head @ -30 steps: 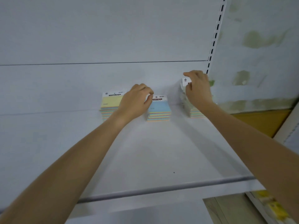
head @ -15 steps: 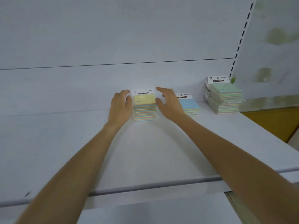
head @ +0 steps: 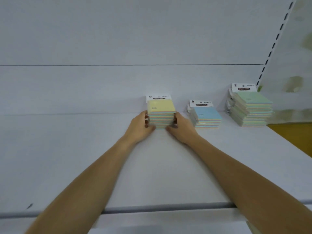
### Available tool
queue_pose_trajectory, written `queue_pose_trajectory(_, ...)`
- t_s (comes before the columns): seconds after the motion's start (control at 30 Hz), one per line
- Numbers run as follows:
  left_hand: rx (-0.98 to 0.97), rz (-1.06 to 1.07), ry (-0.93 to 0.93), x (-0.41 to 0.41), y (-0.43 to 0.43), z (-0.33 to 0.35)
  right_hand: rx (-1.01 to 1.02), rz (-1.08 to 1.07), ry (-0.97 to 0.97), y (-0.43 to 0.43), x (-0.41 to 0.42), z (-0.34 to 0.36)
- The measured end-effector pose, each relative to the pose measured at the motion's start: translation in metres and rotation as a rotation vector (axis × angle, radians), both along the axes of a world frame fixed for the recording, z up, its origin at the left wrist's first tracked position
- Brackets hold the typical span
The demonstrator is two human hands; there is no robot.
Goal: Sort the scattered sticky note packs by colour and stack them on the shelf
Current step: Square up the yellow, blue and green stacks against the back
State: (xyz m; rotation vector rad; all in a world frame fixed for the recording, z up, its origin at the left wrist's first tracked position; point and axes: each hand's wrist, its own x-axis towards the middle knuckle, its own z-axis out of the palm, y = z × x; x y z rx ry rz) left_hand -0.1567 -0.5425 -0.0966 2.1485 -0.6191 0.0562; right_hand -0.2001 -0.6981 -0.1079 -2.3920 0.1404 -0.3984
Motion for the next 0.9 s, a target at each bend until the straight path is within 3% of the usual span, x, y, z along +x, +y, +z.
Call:
queue_pose_trajectory(0.17,0.012,-0.024,-0.044,0.001,-0.001,-0.003,-0.007,0.006,0.003,0.001,0.004,-0.003)
queue_pose_trajectory(0.3,-0.031,0.077,-0.086,0.001,-0.005,-0.002,0.103,-0.051,-0.140,0.004,-0.001,0.003)
queue_pose_trajectory(0.47,-0.047,0.116,-0.130,-0.001,-0.011,0.001,0.026,-0.031,-0.255,0.009,-0.005,0.007)
queue_pose_trajectory(0.67,-0.159,0.133,-0.099,-0.009,-0.014,0.006,0.059,-0.034,-0.246,0.008,0.001,0.007)
queue_pose_trajectory(0.9,-0.045,0.095,-0.140,-0.002,-0.009,0.002,0.132,-0.031,-0.190,0.007,-0.001,0.004)
